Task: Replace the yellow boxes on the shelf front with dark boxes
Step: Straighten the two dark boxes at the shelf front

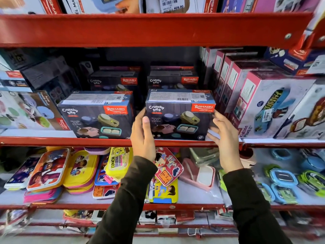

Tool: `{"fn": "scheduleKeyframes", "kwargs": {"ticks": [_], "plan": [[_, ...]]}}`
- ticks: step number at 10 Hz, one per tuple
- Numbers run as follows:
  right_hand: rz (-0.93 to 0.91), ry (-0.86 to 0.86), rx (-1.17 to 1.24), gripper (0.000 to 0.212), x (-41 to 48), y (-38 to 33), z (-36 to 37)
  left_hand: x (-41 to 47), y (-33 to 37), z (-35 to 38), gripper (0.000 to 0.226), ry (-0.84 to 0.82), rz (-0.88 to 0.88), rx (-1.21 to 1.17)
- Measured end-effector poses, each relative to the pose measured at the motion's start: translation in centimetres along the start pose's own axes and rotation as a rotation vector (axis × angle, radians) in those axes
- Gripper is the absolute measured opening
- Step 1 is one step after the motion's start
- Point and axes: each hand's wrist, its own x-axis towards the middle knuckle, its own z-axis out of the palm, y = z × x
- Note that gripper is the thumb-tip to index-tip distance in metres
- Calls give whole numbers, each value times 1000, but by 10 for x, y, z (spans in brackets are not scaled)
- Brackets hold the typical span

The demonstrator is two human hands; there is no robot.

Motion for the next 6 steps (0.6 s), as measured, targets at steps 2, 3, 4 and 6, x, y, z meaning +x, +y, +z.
{"fn": "scheduleKeyframes", "kwargs": {"ticks": [2,3,4,6], "plan": [[1,11,29,36,-1,-13,-3,0,7,-5,42,31,2,-18],[4,20,16,38,-11,-8,-5,-8,3,-11,41,1,5,-16],[-12,13,-5,46,-15,-4,-6,-12,3,-13,45,-17,22,-17],[-82,7,-69,36,-11,-5,-10,-18,6,-12,62,-48,32,149]]}}
